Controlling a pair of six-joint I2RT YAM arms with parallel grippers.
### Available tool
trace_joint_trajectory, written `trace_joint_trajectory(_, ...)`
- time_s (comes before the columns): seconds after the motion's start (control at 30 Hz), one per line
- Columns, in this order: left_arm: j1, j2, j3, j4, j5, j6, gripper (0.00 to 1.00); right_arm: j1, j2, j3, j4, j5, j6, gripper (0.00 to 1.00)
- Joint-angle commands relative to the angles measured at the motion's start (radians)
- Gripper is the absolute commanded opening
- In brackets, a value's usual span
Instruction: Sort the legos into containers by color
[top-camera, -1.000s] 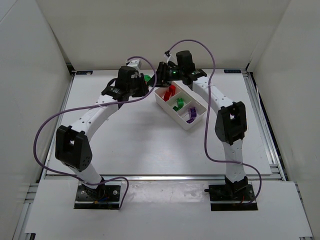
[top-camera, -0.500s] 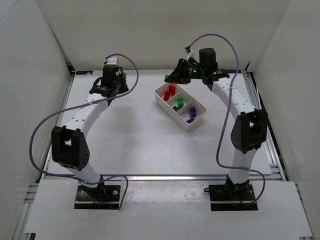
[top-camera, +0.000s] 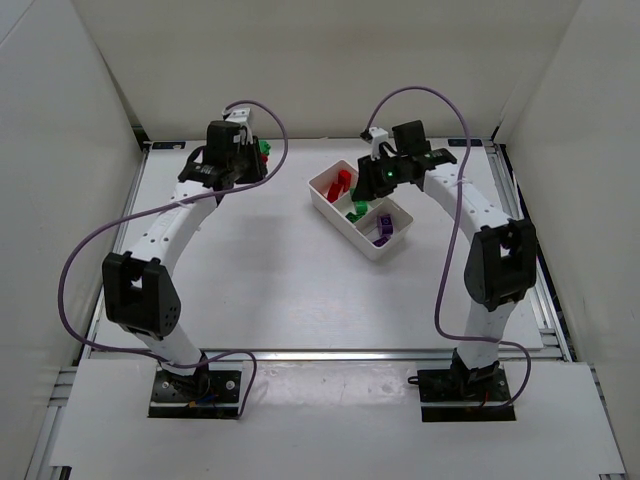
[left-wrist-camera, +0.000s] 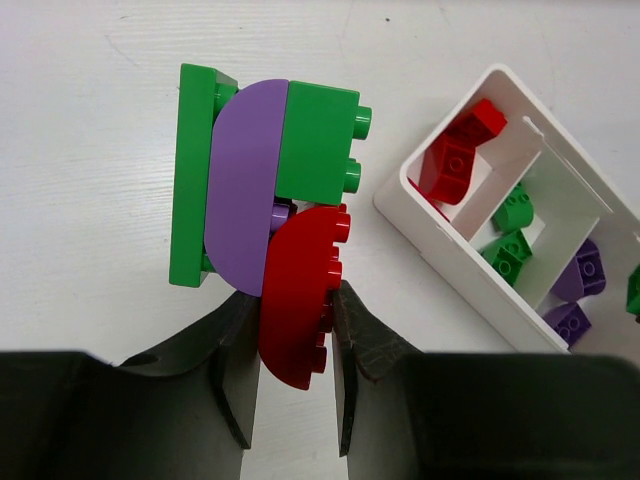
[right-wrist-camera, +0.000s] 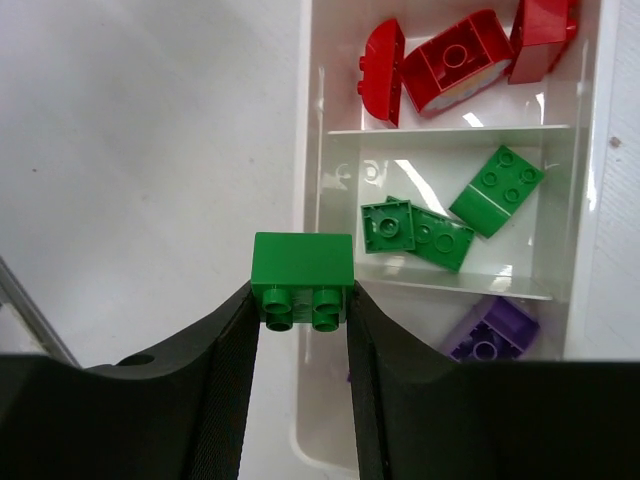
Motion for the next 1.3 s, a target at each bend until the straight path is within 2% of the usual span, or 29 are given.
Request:
trace_joint_trajectory(0.0,-0.007,-0.005,0.052,-0.036,0.050,0.030,0.10,0.004,0.018,0.006,-0.012,0.042,-0.086,0.00)
trace_joint_trajectory(0.2,-0.007,-0.006,0.055,-0.034,0.079,0.054,0.10,0.010,0.102,0.052,-0.004,0.052,-0.062,0.02)
trace_joint_trajectory(0.33,-0.007,-0.003,0.058,-0.036,0.097,0.076,0.10,0.011,0.148,0.081,-0.005,0.025,-0.054,0.16)
trace_joint_trajectory(0.4,-0.007,-0.001,0.060,-0.037,0.105,0.080,0.10,0.013,0.173,0.091,0.001,0.025,-0.048,0.19)
trace_joint_trajectory(0.43,-0.007,0.000,0.060,-0.036,0.111,0.085,0.10,0.013,0.182,0.103,0.004,0.028,-0.048,0.28)
trace_joint_trajectory(0.5,-0.004,0.003,0.063,-0.042,0.141,0.097,0.10,0.010,0.205,0.115,0.002,0.035,-0.048,0.38)
trace_joint_trajectory(0.53,-0.002,0.003,0.063,-0.042,0.158,0.106,0.10,0.010,0.208,0.127,0.001,0.040,-0.051,0.48)
trace_joint_trajectory(0.6,0.010,0.002,0.058,-0.045,0.214,0.143,0.10,0.010,0.213,0.134,0.001,0.039,-0.053,0.56)
trace_joint_trajectory(0.63,0.016,0.002,0.057,-0.042,0.284,0.152,0.10,0.011,0.211,0.137,0.005,0.031,-0.051,0.59)
trace_joint_trajectory(0.8,0.065,0.031,0.063,-0.059,0.532,0.206,0.10,0.011,0.164,0.135,0.025,-0.012,-0.036,0.65)
trace_joint_trajectory(0.83,0.095,0.035,0.060,-0.057,0.679,0.215,0.10,0.010,0.152,0.134,0.025,-0.026,-0.045,0.65)
trace_joint_trajectory(0.93,0.143,0.063,0.055,-0.057,0.821,0.243,0.10,0.005,0.090,0.131,0.022,-0.116,-0.057,0.66)
trace_joint_trajectory(0.97,0.154,0.078,0.055,-0.057,0.925,0.257,0.10,-0.012,0.077,0.131,0.025,-0.198,-0.050,0.66)
trace_joint_trajectory(1.03,0.180,0.098,0.069,-0.073,1.041,0.257,0.10,-0.042,0.038,0.134,0.036,-0.297,0.001,0.68)
trace_joint_trajectory(1.17,0.186,0.144,0.094,-0.122,1.148,0.291,0.10,-0.076,0.003,0.131,0.111,-0.454,0.140,0.70)
trace_joint_trajectory(1.23,0.166,0.141,0.091,-0.134,1.107,0.306,0.10,-0.075,-0.008,0.131,0.172,-0.497,0.211,0.70)
trace_joint_trajectory(1.27,0.157,0.135,0.086,-0.140,1.012,0.324,0.10,-0.070,-0.006,0.131,0.191,-0.488,0.272,0.70)
